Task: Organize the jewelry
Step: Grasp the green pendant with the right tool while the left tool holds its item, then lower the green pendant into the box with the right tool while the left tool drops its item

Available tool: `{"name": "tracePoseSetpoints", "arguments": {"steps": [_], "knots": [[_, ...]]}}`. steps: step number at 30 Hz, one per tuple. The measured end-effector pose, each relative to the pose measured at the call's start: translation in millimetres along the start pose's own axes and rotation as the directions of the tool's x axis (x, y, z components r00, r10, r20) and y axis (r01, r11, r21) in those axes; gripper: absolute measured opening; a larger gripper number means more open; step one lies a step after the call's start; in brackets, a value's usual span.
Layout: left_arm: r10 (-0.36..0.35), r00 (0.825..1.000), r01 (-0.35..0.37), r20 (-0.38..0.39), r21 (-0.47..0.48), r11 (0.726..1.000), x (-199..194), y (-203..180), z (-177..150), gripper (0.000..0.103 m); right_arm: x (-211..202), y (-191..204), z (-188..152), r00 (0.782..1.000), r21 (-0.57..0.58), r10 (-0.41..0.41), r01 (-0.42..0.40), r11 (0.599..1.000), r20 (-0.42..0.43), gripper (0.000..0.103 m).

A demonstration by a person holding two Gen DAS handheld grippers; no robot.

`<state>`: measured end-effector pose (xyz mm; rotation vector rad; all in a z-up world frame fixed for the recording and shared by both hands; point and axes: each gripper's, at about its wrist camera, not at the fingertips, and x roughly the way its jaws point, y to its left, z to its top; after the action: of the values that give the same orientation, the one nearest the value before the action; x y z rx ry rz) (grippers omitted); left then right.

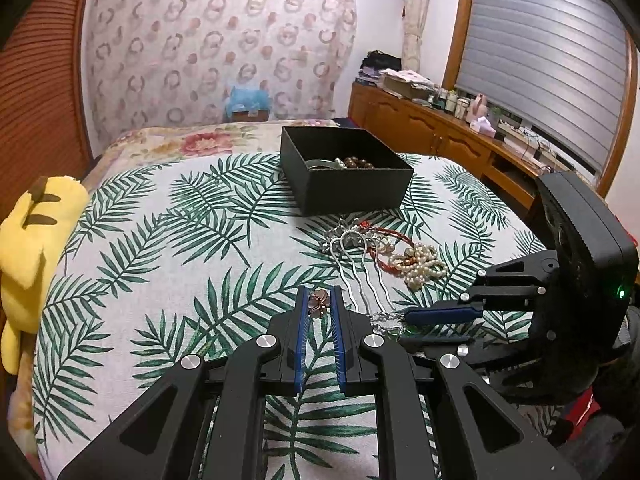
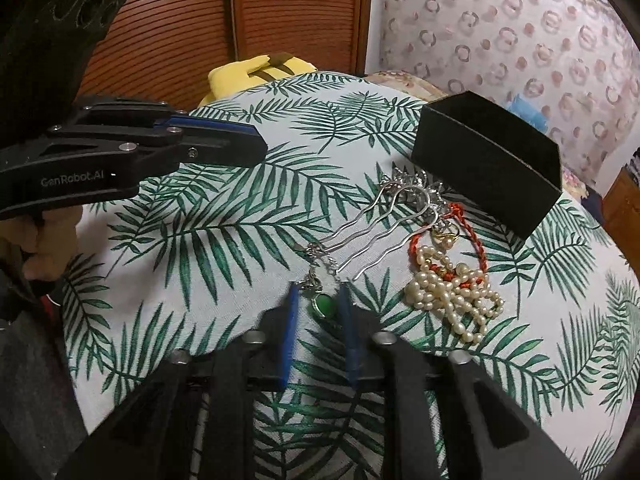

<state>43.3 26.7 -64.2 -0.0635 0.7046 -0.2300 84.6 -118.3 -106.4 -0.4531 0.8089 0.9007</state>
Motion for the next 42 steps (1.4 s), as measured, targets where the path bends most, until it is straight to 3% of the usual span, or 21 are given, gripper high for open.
{"name": "tracePoseSetpoints", "arguments": {"steps": [6, 13, 26, 35, 42], "knots": [[0.001, 1.000, -0.001, -0.001, 0.002, 1.000, 2.2, -0.1, 0.0, 0.010, -5.4, -3.7, 0.4, 1.000, 0.014, 0.016, -0.016, 1.000, 0.022, 0.013], [-0.003, 1.000, 0.003, 0.019, 0.012, 1.000, 3.5, -1.6, 9.5, 0.010, -36.0, -18.1, 17.5, 0.994, 0.041, 0.019, -0.023, 0.999, 0.107, 0.013], [-0.018, 0.998, 0.014, 0.065, 0.053, 0.998, 5.5, -13.1, 42.1, 0.010, -66.7, -61.0, 56.6, 0.977, 0.068, -0.062, 0.049, 0.996, 0.204, 0.013], [-0.013, 0.996, 0.007, 0.084, 0.071, 0.997, 12.9, -14.9, 63.9, 0.010, -57.1, -112.2, 91.0, 0.968, 0.127, -0.125, 0.099, 0.987, 0.216, 0.013], [-0.007, 0.995, -0.001, 0.096, 0.077, 0.997, 25.3, -12.8, 84.1, 0.010, -33.1, -142.7, 99.2, 0.969, 0.193, -0.156, 0.118, 0.974, 0.194, 0.013]]}}
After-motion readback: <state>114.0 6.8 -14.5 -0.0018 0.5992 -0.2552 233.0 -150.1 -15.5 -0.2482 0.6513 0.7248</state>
